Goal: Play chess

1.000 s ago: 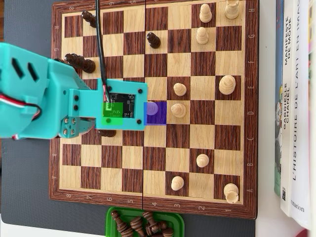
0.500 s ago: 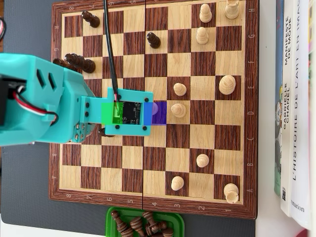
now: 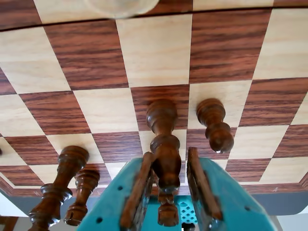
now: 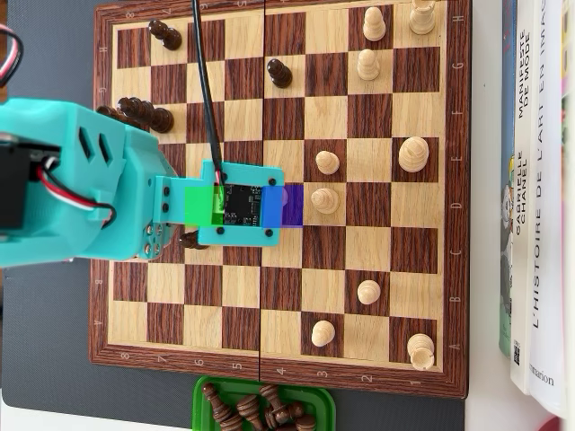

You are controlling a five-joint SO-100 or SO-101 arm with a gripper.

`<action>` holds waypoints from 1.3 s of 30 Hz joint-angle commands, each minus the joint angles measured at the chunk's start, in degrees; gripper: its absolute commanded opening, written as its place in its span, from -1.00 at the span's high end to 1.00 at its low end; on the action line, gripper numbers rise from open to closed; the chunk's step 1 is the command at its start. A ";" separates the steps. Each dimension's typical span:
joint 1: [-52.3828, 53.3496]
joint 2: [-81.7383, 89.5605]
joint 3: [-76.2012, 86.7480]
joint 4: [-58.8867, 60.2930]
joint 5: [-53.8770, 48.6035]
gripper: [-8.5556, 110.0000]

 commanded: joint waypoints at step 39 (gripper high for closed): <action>-0.79 0.53 0.79 -0.79 -0.26 0.75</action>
